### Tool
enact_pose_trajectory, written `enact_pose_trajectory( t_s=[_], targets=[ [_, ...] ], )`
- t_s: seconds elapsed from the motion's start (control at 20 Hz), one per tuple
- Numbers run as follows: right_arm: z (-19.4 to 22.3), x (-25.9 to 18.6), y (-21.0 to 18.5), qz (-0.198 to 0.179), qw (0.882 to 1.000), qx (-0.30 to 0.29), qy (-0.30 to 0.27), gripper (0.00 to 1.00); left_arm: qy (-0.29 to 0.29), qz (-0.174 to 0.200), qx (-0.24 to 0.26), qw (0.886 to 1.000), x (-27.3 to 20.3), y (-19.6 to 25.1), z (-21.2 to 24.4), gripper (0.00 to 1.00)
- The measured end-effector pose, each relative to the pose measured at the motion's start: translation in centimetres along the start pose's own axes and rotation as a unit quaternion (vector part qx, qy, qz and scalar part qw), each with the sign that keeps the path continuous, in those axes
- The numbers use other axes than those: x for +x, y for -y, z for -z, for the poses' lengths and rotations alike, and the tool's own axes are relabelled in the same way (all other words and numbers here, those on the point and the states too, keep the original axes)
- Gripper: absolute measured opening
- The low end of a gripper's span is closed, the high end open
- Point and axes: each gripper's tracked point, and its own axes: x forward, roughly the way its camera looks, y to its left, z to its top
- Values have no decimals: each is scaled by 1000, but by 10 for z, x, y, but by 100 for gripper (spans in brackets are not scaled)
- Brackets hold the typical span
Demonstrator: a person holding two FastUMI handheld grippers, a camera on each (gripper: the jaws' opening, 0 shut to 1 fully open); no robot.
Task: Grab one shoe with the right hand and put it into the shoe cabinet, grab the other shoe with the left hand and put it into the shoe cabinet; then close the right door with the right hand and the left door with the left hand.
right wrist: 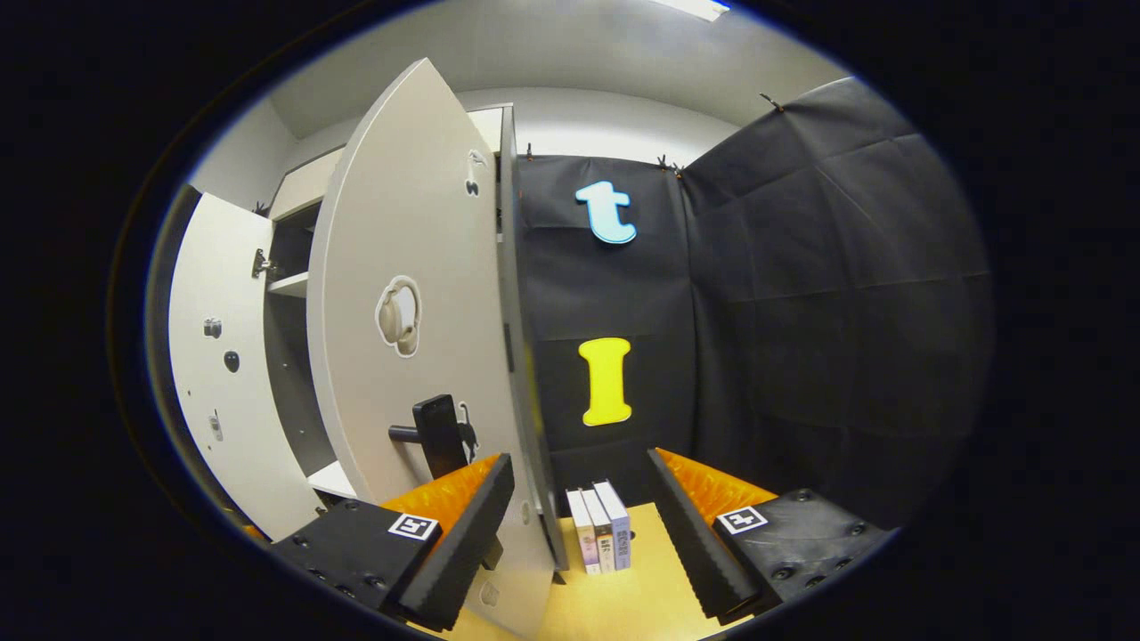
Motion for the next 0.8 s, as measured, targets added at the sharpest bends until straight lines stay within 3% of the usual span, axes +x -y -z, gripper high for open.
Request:
enact_pose_trajectory(
  t_s=[0.25, 0.5, 0.65, 0.8],
  targets=[
    [10, 18, -81, -61, 998, 8, -5, 98, -2, -24, -9, 1000, -13, -29, 4, 96],
    [17, 42, -177, -141, 989, 42, -11, 98, 9, -72, -26, 997, -43, -67, -1, 95],
    [15, 38, -184, -135, 990, 24, 11, 95, 20, -106, -35, 994, -61, -92, -9, 95],
    [23, 29, -191, -135, 990, 33, 1, 98, 23, -136, -47, 989, -77, -117, -12, 95]
  ],
)
